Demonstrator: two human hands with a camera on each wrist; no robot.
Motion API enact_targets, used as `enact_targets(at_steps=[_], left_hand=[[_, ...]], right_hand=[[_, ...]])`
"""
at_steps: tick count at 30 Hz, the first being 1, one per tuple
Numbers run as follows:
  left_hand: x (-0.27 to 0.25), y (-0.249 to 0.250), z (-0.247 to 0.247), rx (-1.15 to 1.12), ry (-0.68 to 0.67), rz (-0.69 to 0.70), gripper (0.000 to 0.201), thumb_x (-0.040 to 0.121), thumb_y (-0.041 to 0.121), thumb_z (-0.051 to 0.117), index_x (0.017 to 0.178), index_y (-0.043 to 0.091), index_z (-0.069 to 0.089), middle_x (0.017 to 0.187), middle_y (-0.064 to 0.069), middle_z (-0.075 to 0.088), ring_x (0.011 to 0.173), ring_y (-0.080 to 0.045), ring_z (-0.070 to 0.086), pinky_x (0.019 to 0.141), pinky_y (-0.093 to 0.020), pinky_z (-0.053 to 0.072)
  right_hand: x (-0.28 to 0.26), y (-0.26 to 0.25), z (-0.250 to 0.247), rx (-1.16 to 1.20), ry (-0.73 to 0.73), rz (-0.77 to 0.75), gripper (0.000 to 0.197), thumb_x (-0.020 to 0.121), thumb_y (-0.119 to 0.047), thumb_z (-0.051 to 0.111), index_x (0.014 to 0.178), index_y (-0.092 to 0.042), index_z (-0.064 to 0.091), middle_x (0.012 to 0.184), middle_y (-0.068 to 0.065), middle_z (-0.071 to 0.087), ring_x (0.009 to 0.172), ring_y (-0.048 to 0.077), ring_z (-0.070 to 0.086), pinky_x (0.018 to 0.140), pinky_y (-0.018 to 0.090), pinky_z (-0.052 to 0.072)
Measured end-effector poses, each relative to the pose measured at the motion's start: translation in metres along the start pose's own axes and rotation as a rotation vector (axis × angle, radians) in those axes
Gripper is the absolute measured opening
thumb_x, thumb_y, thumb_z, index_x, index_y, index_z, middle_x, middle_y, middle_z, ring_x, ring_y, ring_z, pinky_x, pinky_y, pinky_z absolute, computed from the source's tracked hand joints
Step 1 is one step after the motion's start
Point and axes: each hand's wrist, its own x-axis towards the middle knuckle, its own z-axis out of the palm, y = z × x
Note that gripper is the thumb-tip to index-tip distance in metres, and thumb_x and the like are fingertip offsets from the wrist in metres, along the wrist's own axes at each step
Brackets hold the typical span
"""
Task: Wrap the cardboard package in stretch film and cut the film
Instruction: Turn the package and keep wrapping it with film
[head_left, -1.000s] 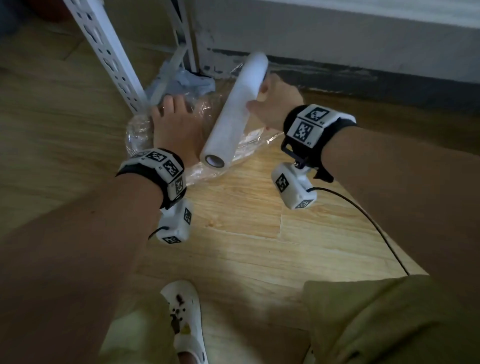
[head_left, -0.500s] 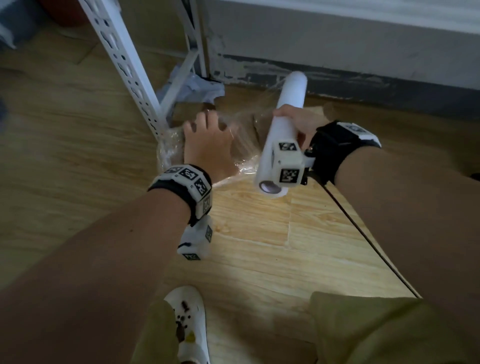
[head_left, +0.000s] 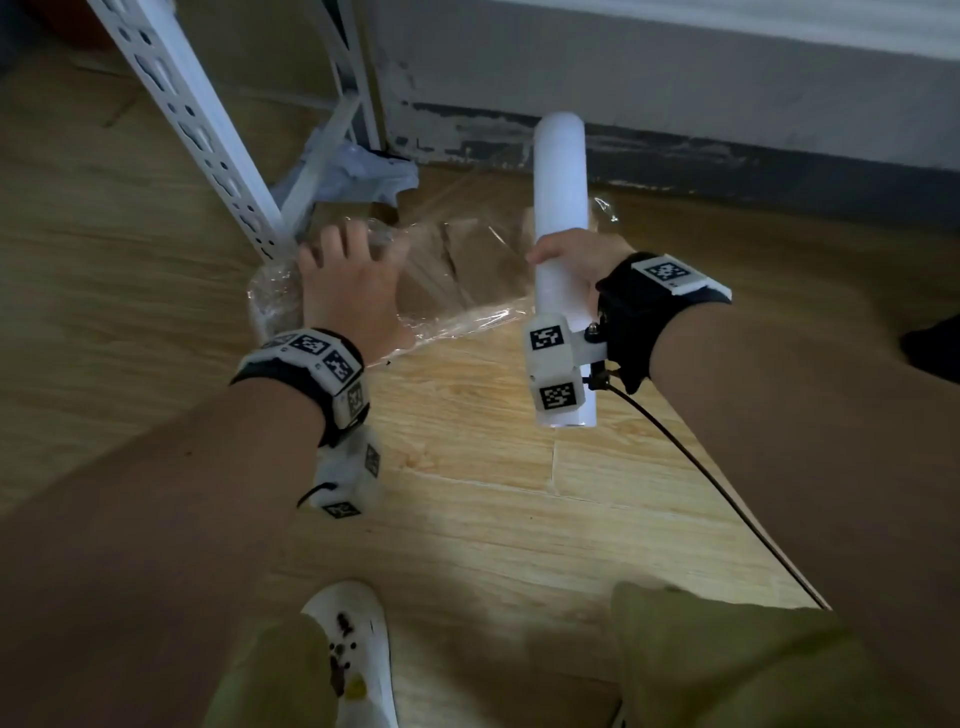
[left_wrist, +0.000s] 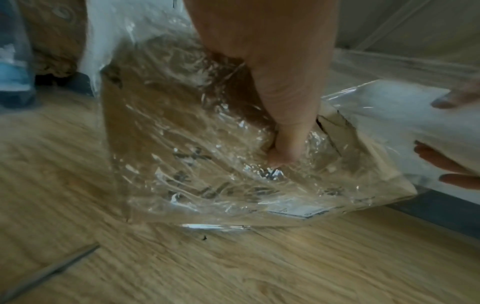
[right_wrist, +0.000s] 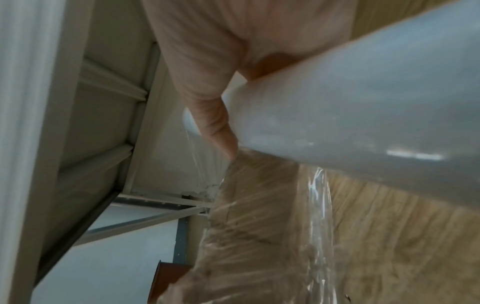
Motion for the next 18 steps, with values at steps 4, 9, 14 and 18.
enact_targets(at_steps=[4,9,14,18], left_hand=[[0.001,-0.004,0.0,-0.065,-0.05,-0.081,0.09,0.055,0.061,0.078,0.127,0.018,0.044,0.127,-0.018,0.041,0.116,-0.037,0.04,0.094,-0.052,0.037],[0.008,0.007,-0.005,-0.314,-0.271,-0.23,0.113,0.05,0.06,0.083,0.139,0.012,0.032,0.136,-0.016,0.034,0.126,-0.039,0.033,0.1,-0.055,0.036],[0.015,0.011,0.007,-0.51,-0.306,-0.299,0.108,0.042,0.054,0.086,0.134,0.022,0.038,0.13,-0.013,0.043,0.12,-0.037,0.042,0.1,-0.052,0.04],[0.018,0.004,0.012,-0.697,-0.359,-0.345,0.077,0.037,0.048,0.086,0.102,0.022,0.055,0.101,0.006,0.061,0.095,-0.017,0.057,0.082,-0.029,0.049]], right_hand=[[-0.004,0.002,0.003,-0.048,0.007,0.0,0.019,0.07,-0.031,0.078,0.074,-0.02,0.063,0.098,0.004,0.062,0.086,0.021,0.058,0.081,0.036,0.051],[-0.001,0.01,0.013,-0.005,-0.031,0.038,0.072,0.056,-0.033,0.082,0.121,-0.009,0.062,0.119,0.009,0.063,0.088,0.021,0.059,0.083,0.04,0.054],[0.016,0.026,0.011,0.042,0.1,0.037,0.093,0.024,-0.045,0.083,0.11,-0.011,0.068,0.104,0.006,0.068,0.084,0.022,0.065,0.077,0.038,0.057],[0.004,0.019,0.017,0.094,0.073,0.056,0.074,0.057,-0.038,0.089,0.113,0.001,0.061,0.103,0.011,0.067,0.092,0.029,0.065,0.079,0.039,0.054]])
